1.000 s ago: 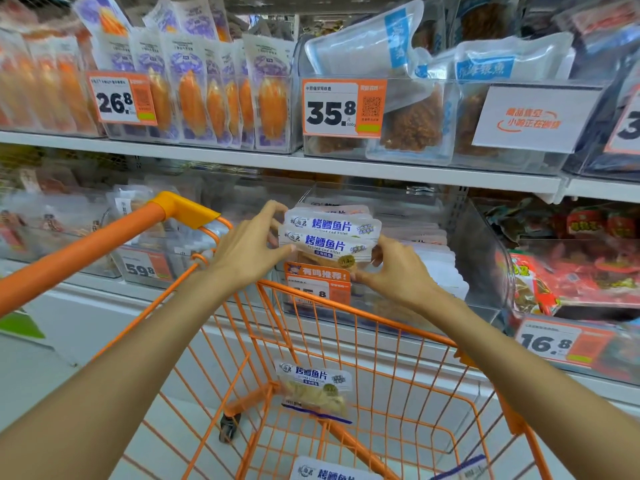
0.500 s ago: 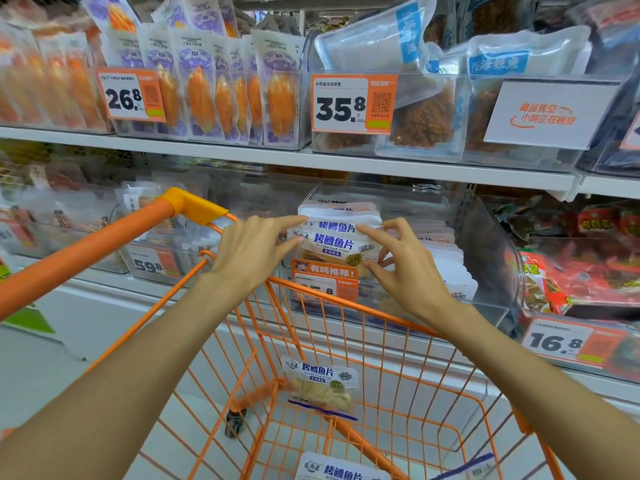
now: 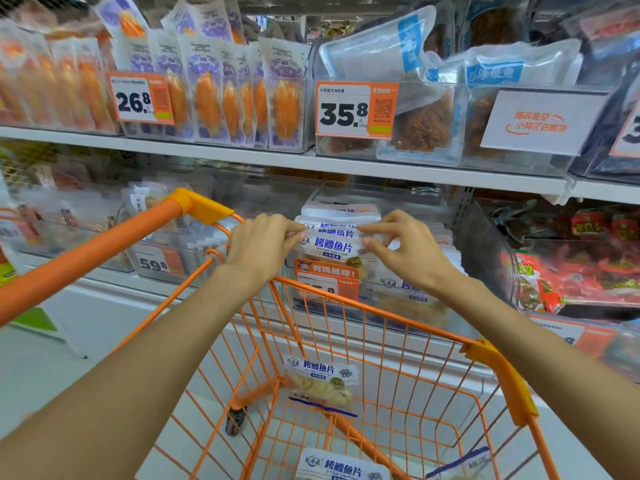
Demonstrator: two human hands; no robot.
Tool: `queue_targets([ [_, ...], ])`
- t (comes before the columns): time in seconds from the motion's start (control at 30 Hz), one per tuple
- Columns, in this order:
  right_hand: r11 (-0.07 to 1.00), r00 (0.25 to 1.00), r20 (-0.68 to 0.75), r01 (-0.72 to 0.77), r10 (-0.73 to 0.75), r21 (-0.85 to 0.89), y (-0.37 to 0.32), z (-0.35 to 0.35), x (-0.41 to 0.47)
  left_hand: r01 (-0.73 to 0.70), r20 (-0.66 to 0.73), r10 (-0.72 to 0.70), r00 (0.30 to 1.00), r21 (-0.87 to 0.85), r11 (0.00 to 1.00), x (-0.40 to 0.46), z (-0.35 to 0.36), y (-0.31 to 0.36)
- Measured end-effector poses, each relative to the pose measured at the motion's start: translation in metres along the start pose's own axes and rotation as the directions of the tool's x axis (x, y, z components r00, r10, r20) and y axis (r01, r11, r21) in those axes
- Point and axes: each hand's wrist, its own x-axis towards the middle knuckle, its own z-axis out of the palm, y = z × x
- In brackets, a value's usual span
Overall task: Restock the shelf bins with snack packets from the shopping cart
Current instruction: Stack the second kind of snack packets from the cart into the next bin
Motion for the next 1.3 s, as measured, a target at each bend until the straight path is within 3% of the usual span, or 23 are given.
queue_targets([
  [0.1, 0.999, 0.989, -0.148, -0.024, 0.027, 0.021, -0.005, 0.000, 0.003, 0.068, -0.024, -0.070, 0.997, -0.068, 0.995, -0.001, -0.001, 0.000],
  [0.37, 0.999, 0.982, -0.189, -0.011, 0.021, 0.051, 0.005, 0.009, -0.002, 0.106, -0.055, -0.115, 0.992, -0.139, 0.985, 0.002, 0.010, 0.001],
  [0.73, 0.997, 1.000, -0.005, 0.007, -0.007, -0.074, 0.005, 0.003, -0.007, 0.128, 0.036, -0.127, 0.991, -0.028, 0.991, -0.010, 0.001, 0.012],
  [0.97, 0.998, 0.996, -0.083, 0.010, -0.014, -0.056, -0.010, -0.028, -0.034, 0.103, 0.004, -0.103, 0.995, -0.034, 0.994, -0.027, -0.033, 0.022],
  [1.03, 1.000, 1.000, 0.009, 0.005, -0.005, 0.008, -0.014, -0.035, -0.055, 0.072, 0.052, -0.069, 0.996, -0.063, 0.995, -0.042, -0.037, 0.028],
  [1.13, 0.999, 0.971, 0.237, 0.001, -0.011, 0.040, -0.009, -0.030, -0.092, 0.074, 0.260, -0.038, 0.965, -0.127, 0.989, -0.071, -0.025, 0.034],
  [1.2, 0.996, 0.920, 0.391, -0.038, 0.006, 0.075, 0.000, -0.022, -0.109, 0.098, 0.424, -0.014, 0.906, -0.178, 0.979, -0.085, -0.012, 0.034],
  [1.3, 0.989, 0.805, 0.590, -0.131, 0.063, 0.072, 0.014, -0.007, -0.121, 0.164, 0.656, 0.052, 0.753, -0.264, 0.950, -0.090, 0.010, 0.033],
])
